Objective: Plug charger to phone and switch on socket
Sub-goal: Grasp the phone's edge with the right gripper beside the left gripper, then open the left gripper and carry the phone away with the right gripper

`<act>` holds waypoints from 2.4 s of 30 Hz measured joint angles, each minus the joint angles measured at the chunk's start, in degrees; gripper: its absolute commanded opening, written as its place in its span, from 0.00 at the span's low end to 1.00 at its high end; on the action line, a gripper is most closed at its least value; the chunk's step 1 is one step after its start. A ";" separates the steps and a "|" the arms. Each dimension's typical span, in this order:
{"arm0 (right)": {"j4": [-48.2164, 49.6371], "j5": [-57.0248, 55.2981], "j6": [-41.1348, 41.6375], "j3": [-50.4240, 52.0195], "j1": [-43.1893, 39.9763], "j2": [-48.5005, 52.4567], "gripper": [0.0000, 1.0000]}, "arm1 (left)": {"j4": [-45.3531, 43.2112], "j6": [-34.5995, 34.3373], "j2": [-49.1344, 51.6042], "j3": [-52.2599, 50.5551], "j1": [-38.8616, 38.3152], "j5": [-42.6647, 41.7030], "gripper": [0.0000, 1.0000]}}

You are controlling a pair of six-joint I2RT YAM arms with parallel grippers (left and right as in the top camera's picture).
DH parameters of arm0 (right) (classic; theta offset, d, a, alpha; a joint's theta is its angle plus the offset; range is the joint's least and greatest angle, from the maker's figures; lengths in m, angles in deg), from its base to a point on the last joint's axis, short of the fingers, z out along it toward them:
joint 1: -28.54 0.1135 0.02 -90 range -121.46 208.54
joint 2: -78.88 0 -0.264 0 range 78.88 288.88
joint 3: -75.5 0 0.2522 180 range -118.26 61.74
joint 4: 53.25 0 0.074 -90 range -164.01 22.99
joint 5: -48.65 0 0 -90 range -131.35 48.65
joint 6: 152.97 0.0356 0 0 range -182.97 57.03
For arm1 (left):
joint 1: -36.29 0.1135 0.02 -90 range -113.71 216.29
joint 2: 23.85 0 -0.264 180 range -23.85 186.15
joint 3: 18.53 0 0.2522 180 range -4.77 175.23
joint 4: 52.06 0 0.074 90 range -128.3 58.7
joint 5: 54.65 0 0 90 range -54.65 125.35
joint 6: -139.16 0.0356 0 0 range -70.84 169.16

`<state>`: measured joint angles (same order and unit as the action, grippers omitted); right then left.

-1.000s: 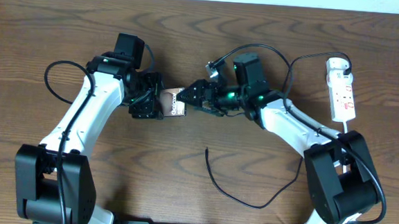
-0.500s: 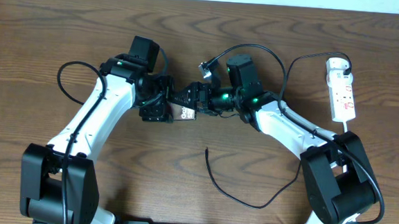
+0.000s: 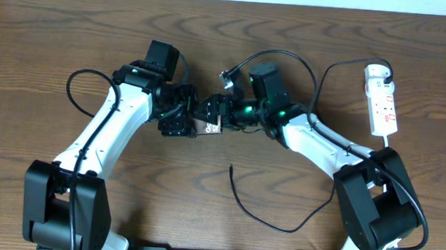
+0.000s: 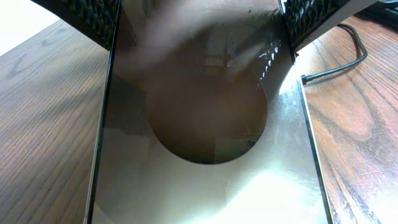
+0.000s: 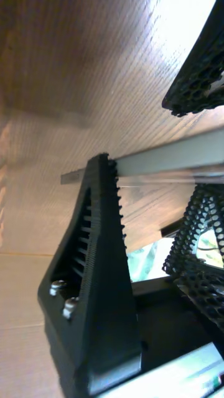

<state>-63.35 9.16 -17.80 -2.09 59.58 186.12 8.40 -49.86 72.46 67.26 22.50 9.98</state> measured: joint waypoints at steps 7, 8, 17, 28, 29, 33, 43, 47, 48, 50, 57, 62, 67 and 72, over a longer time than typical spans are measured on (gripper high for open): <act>0.02 -0.52 -0.31 0.00 1.07 0.00 0.67 | -0.63 -0.11 0.00 0.00 -0.81 0.04 0.07; 0.00 -0.68 -0.37 0.00 1.05 0.00 0.64 | -0.66 -0.13 0.00 0.00 -0.81 0.02 0.07; -0.26 -1.66 -0.37 0.00 1.05 0.00 0.14 | -0.63 -0.15 0.00 0.02 -0.81 0.00 0.08; -1.03 -3.43 0.37 0.11 0.79 0.17 0.01 | -0.81 -0.15 -0.59 0.02 -0.79 0.24 0.07; -1.03 -3.43 0.37 0.11 0.79 0.17 0.01 | -0.81 -0.15 -0.59 0.00 -0.79 0.24 0.08; -1.01 -3.43 0.37 0.11 0.79 0.17 0.01 | -0.81 -0.17 -0.59 0.02 -0.79 0.24 0.17; -1.01 -3.41 0.24 0.11 0.79 0.17 0.01 | -0.83 -0.09 -0.59 0.00 -0.79 0.24 0.83; -0.79 -3.67 0.24 0.11 0.79 0.17 0.01 | -0.61 -0.09 -0.59 0.02 -0.79 0.02 0.91; -0.81 -3.61 0.24 0.11 0.79 0.17 0.01 | -0.68 -0.11 -0.59 0.02 -0.81 -0.07 0.92; -0.81 -3.45 0.24 0.11 0.85 0.17 0.01 | -0.70 -0.02 -0.59 0.02 -0.90 -0.24 0.93; -0.81 -3.39 0.24 0.11 0.92 0.17 0.01 | -0.66 0.00 -0.59 0.02 -0.96 -0.44 0.94; -0.81 -3.39 -0.22 0.11 0.81 0.17 0.01 | -0.68 0.00 -0.59 0.02 -0.94 -1.05 0.94; -0.83 -3.39 -0.68 0.11 -0.66 0.17 0.01 | -2.14 0.98 -0.59 0.02 -0.15 -4.50 0.94; -1.90 -3.48 -1.36 0.11 -3.65 0.17 0.01 | -2.62 3.08 -0.59 0.02 2.69 -8.70 0.94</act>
<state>-65.25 5.68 -19.15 -1.99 55.93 186.29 5.77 -46.78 71.87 67.29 25.19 1.28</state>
